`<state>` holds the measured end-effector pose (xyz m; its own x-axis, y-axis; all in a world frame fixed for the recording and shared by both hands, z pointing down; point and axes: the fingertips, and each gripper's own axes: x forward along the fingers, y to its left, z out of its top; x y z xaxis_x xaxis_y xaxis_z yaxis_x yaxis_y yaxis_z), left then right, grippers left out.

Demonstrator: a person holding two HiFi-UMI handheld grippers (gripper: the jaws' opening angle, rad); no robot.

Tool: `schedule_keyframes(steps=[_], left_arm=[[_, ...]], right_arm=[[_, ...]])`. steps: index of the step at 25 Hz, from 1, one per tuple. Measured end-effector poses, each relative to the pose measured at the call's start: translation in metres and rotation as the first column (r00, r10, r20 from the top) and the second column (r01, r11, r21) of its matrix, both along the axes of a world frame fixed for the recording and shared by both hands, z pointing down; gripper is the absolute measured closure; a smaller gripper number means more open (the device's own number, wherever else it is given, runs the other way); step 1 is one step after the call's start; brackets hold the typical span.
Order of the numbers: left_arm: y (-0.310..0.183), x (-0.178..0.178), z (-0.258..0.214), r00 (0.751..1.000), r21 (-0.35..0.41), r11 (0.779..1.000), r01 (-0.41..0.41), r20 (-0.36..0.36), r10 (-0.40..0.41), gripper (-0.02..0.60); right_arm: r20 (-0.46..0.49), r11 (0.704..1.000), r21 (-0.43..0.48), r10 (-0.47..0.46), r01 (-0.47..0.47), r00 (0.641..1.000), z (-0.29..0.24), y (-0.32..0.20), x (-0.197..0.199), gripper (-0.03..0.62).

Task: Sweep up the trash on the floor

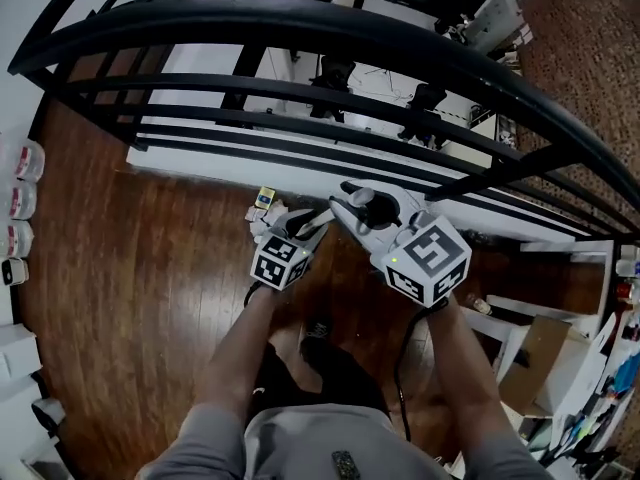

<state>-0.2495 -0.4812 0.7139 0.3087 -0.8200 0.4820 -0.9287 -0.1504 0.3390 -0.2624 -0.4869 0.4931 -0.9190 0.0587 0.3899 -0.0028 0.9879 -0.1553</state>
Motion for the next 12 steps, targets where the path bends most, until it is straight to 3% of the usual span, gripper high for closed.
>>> schedule_keyframes(steps=[6,12], left_arm=[[0.047,0.026,-0.029,0.989,-0.002,0.991,-0.137,-0.05,0.137,0.445],[0.112,0.049,-0.057,0.938,-0.008,0.943,-0.333,-0.108,0.33,0.436]], right_arm=[[0.019,0.991,-0.055,0.119,-0.118,0.993,-0.03,0.033,0.014,0.499],[0.02,0.967,-0.088,0.242,-0.239,0.97,-0.059,0.097,0.035,0.499]])
